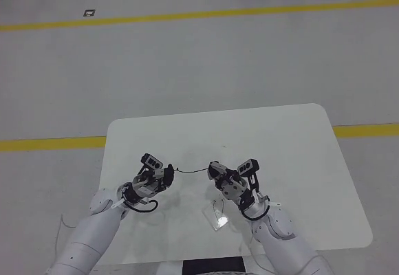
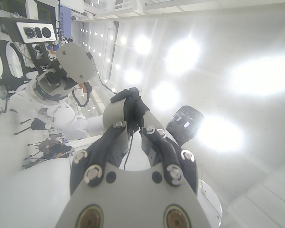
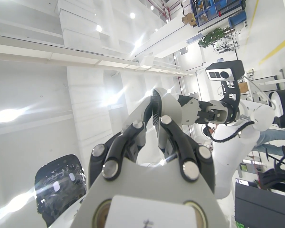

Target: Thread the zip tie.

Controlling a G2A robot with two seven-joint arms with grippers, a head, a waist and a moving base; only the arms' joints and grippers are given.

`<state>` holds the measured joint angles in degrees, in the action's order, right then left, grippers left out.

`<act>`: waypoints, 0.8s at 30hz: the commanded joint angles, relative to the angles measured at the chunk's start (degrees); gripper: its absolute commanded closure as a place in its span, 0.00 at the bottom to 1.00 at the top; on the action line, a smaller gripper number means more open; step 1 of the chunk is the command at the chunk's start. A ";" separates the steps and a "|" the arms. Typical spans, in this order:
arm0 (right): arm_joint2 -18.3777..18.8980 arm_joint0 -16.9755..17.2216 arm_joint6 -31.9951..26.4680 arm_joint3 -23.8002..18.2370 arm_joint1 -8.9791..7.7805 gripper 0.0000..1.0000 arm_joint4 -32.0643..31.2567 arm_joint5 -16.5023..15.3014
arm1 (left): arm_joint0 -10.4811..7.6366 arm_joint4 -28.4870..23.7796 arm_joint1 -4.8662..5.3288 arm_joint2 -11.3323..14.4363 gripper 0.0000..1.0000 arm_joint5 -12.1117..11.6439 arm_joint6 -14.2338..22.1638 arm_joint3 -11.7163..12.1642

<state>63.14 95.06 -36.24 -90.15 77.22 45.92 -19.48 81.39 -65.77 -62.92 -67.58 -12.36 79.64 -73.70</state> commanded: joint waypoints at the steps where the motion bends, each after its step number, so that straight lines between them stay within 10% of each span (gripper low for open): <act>1: 0.52 0.13 0.05 -0.15 0.04 1.00 0.06 0.00 | 0.00 0.00 0.00 0.00 1.00 0.00 0.00 0.00; 4: 1.73 0.64 0.40 -0.82 0.11 1.00 -0.85 0.00 | 0.00 0.00 0.00 0.00 1.00 0.00 0.00 0.00; 6: 2.50 0.79 1.24 -1.12 0.13 0.00 -1.95 0.00 | 0.00 0.00 0.00 0.00 1.00 0.00 0.00 0.00; 16: 2.62 0.70 1.56 -1.13 0.12 0.00 -2.34 0.00 | 0.00 0.00 0.00 0.00 1.00 0.00 0.00 0.00; 24: 9.04 3.82 11.08 -8.32 0.05 0.00 -18.90 0.00 | 0.12 5.54 0.46 -0.68 1.00 -2.29 0.00 -2.40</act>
<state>71.35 98.29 -25.98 -97.70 77.21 28.46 -19.48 81.39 -61.58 -62.60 -67.97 -13.96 79.24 -75.60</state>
